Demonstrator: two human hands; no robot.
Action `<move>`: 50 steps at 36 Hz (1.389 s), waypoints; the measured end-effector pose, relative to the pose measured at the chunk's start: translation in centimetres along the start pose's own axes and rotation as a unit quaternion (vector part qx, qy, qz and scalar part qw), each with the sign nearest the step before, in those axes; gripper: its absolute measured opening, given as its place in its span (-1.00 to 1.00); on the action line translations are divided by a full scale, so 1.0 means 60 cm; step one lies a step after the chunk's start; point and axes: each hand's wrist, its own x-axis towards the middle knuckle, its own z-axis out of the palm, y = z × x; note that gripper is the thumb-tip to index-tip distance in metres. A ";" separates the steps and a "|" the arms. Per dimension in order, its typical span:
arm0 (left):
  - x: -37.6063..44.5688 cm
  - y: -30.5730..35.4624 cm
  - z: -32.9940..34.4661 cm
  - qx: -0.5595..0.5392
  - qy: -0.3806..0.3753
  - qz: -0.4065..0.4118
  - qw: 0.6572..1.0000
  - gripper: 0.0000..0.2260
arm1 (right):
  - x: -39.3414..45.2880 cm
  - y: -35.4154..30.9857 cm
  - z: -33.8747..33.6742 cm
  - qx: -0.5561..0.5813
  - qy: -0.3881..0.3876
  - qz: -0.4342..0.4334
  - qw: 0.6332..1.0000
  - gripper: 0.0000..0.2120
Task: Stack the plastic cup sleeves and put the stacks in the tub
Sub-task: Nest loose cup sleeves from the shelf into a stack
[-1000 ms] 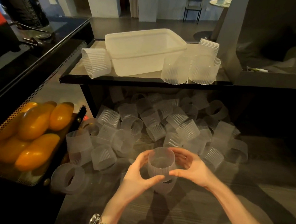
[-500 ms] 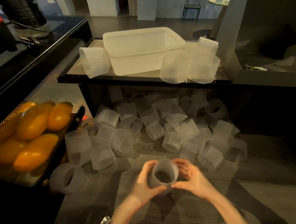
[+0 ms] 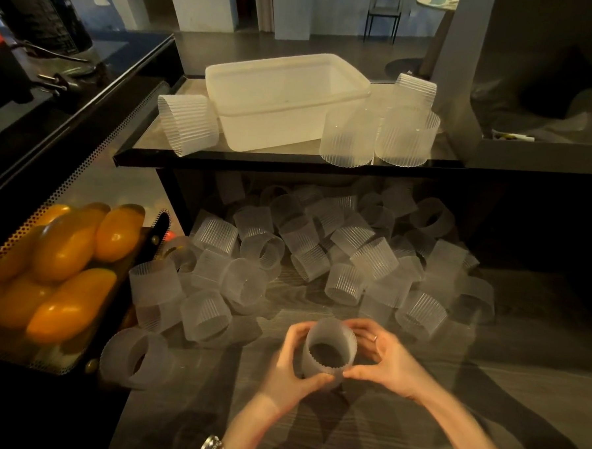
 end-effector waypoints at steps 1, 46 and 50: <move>0.000 0.000 0.000 -0.001 0.000 0.001 1.000 -0.39 | 0.000 -0.001 -0.002 0.000 -0.008 0.001 1.000 -0.38; 0.041 0.002 -0.079 0.084 0.215 -0.054 0.972 -0.34 | 0.196 -0.110 0.083 -0.103 -0.046 0.019 0.993 -0.40; 0.040 0.017 -0.072 0.094 0.215 -0.003 0.972 -0.35 | 0.174 -0.110 0.072 -0.096 -0.031 -0.011 0.995 -0.34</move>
